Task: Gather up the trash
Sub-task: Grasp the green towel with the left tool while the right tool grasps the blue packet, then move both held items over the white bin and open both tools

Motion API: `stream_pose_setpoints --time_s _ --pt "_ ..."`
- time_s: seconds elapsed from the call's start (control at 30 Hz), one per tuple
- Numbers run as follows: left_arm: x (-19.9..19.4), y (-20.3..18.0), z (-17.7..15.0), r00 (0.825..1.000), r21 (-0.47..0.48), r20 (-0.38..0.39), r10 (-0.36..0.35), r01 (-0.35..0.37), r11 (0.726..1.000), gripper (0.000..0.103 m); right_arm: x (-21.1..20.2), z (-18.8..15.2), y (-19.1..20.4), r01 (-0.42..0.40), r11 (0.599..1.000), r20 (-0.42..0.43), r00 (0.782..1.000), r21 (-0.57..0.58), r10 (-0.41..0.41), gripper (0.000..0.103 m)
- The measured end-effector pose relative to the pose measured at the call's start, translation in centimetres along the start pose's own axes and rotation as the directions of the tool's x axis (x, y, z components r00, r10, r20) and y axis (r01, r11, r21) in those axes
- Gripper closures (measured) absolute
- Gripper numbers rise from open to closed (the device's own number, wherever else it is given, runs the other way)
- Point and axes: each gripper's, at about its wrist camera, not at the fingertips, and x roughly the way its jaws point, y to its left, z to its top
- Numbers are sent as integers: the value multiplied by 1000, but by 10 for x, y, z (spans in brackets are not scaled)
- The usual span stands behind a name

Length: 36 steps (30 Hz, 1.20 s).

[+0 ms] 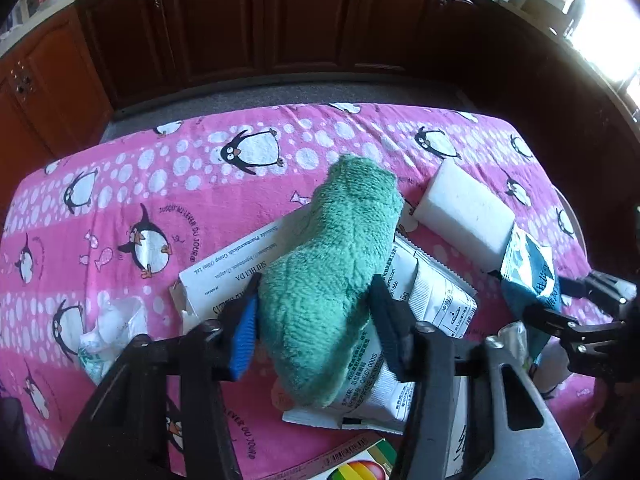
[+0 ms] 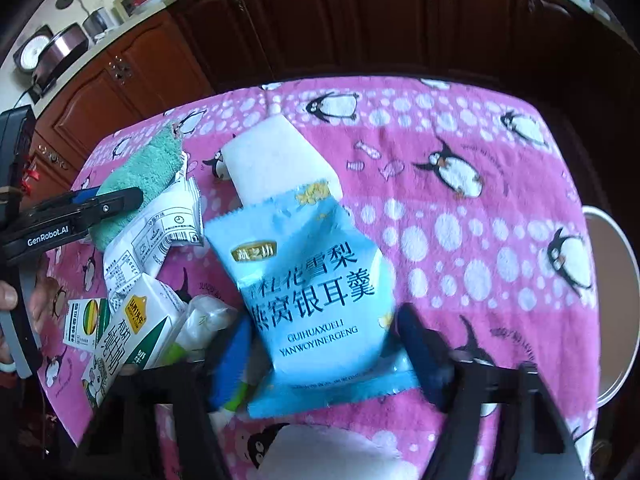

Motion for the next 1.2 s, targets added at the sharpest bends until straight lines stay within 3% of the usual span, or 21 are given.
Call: stream_pose_setpoints --time_s 0.1,0.5,0.77,1.2 --pt "-10 3 0 1000 -6 19 5 -4 1000 63 -11 -3 0 -23 1000 36 999 8 23 53" --pt "-90 -25 14 986 53 163 -42 34 998 64 -85 -4 4 -27 1000 195 980 -13 29 54" --pt "-109 -88 22 976 155 195 -93 62 986 64 -115 -11 -24 34 999 241 970 23 -38 54" --pt "-92 -197 29 974 293 147 -174 125 948 64 -150 -37 -112 139 976 250 952 169 -178 54"
